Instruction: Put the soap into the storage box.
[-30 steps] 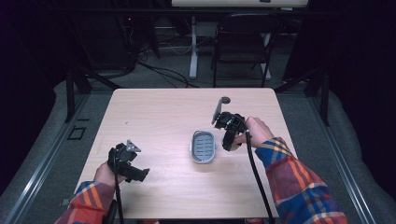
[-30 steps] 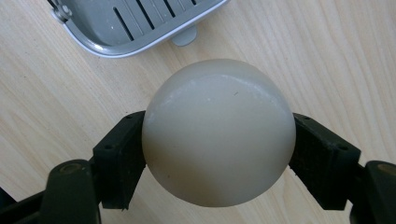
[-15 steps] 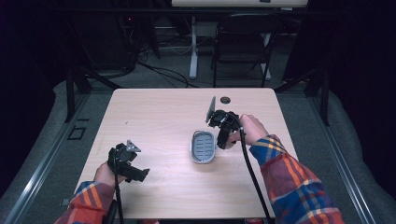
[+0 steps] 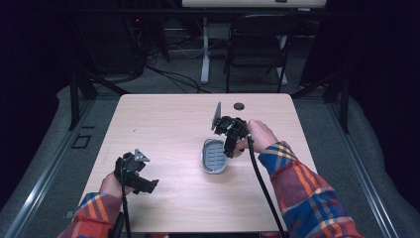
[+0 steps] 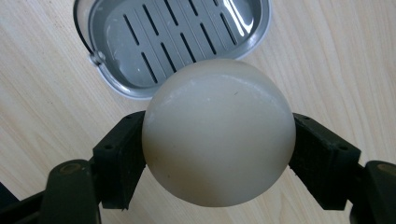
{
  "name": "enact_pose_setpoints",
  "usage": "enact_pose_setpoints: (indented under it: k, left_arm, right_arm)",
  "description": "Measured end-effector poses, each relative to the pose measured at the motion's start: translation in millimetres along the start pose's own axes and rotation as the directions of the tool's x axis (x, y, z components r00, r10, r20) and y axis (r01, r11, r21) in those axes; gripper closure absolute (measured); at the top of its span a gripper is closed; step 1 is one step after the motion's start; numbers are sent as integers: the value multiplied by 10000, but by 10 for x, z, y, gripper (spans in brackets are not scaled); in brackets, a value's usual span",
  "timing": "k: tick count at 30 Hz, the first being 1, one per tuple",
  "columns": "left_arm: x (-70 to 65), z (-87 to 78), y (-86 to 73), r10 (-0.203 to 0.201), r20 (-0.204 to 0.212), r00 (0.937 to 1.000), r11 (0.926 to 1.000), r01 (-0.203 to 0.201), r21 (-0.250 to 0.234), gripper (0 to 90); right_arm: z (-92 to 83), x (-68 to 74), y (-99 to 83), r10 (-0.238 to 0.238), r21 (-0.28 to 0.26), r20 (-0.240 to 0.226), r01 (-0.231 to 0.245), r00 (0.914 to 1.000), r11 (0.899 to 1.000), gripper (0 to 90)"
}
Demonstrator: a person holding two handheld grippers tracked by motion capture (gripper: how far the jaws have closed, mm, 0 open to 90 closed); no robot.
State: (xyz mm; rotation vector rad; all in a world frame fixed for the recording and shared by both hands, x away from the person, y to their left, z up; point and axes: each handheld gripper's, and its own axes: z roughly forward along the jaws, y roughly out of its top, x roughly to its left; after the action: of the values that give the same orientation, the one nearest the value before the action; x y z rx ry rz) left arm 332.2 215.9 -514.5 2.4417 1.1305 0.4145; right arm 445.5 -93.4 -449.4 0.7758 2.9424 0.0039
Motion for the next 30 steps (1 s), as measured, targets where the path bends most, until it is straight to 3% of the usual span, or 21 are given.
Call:
enact_pose_setpoints:
  k: [30]
  left_arm:
    - [-1, 1, -12, -12, 1, 10000, 10000, 12, -1, 1]
  right_arm:
    - [70, 127, 335, -543, -75, -72, 542, 9985, 9985, 246]
